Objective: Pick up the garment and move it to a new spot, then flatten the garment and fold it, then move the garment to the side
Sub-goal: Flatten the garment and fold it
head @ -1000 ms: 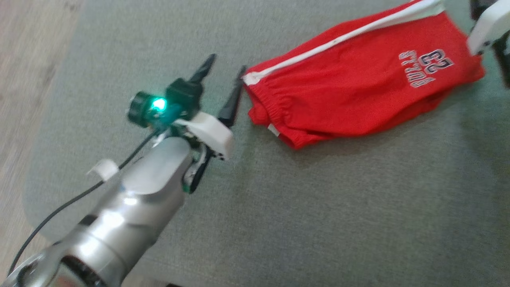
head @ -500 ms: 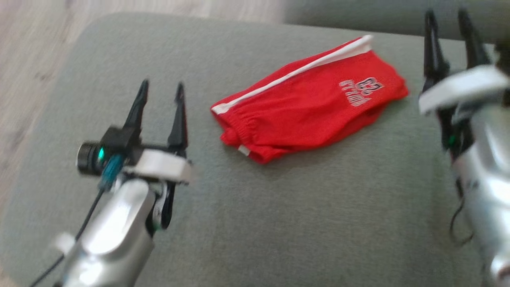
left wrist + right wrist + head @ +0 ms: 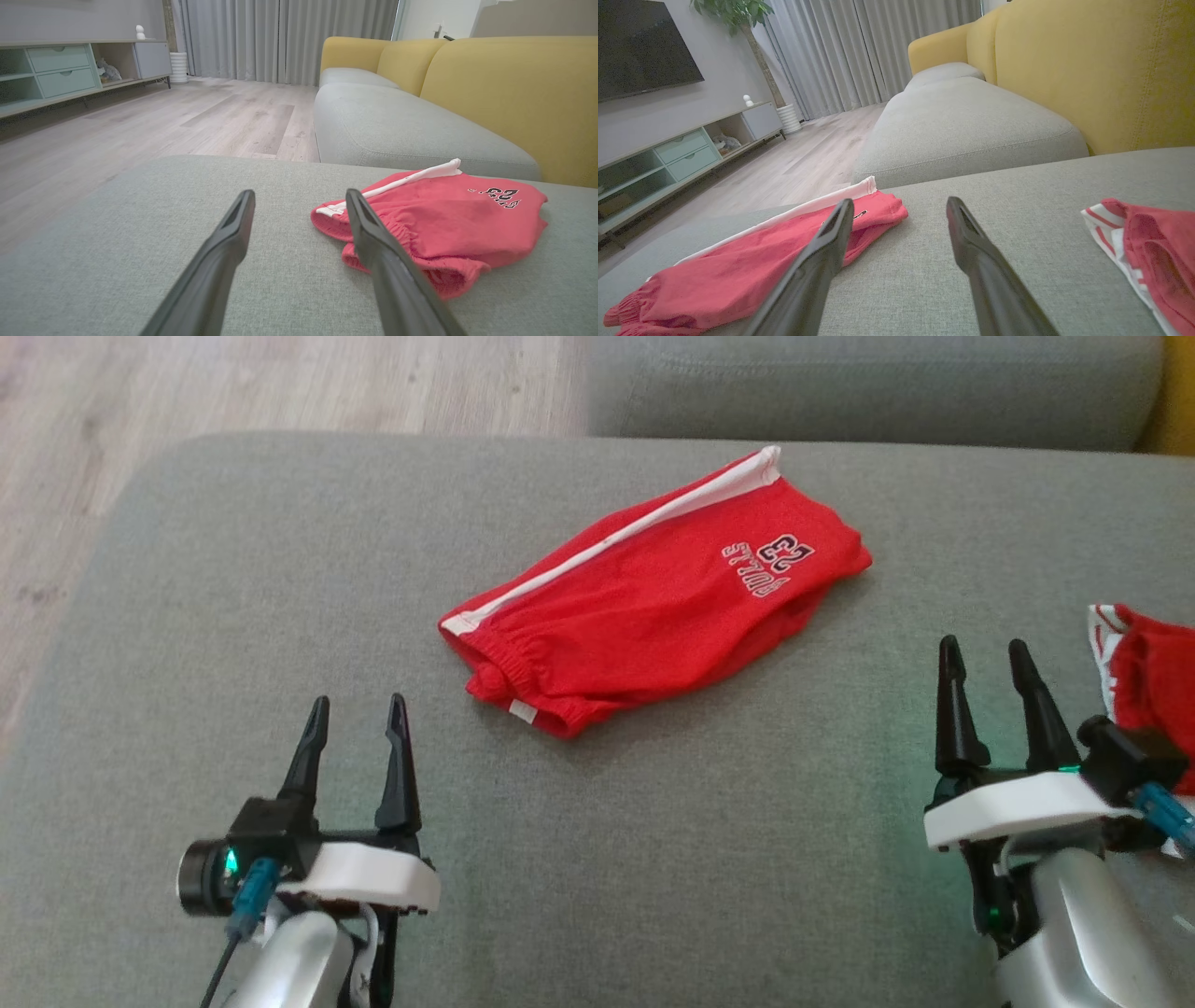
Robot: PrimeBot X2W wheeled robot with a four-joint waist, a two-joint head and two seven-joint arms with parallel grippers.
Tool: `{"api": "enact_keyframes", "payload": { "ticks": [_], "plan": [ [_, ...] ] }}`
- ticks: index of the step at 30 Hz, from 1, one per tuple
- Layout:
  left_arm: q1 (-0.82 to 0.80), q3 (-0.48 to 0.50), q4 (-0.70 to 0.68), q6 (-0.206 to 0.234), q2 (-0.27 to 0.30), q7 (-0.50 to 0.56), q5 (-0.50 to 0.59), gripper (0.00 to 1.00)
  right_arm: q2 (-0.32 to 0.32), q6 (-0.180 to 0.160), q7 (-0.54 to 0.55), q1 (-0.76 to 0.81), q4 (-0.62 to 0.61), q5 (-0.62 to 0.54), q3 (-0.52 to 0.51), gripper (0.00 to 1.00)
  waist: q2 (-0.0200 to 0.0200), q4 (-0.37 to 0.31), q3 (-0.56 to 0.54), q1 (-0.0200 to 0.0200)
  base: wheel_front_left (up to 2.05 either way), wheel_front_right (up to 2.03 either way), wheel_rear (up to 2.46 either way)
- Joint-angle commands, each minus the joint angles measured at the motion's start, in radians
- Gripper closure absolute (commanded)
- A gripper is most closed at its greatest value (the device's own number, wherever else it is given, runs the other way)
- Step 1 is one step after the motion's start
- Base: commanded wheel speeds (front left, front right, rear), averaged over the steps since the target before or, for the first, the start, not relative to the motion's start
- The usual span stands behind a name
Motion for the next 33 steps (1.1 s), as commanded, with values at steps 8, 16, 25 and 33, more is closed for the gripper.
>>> {"api": "enact_keyframes", "payload": {
  "ticks": [8,16,25,33],
  "plan": [
    [-0.089,0.077,-0.024,-0.061,-0.038,-0.009,0.062,0.0,0.014,-0.001,0.096,-0.105,-0.104,-0.068,-0.002,0.0,-0.0001,0.043,0.109,0.0001,0.0,0.0,0.0],
    [-0.16,0.082,0.013,-0.116,-0.1,-0.009,0.104,0.0,0.005,-0.001,0.278,-0.352,0.05,-0.117,-0.092,0.0,-0.0001,0.12,0.23,0.0001,0.0,0.0,0.0],
    [-0.197,0.098,0.047,-0.155,-0.137,-0.009,0.128,0.0,-0.034,-0.001,0.411,-0.561,0.351,-0.209,-0.193,0.0,-0.0001,0.187,0.274,0.0001,0.0,0.0,0.0],
    [-0.192,0.113,0.067,-0.164,-0.146,-0.009,0.138,0.0,-0.05,-0.001,0.417,-0.604,0.508,-0.235,-0.157,1.0,-0.0001,0.189,0.247,0.0001,0.0,0.0,0.0]
  ]
}}
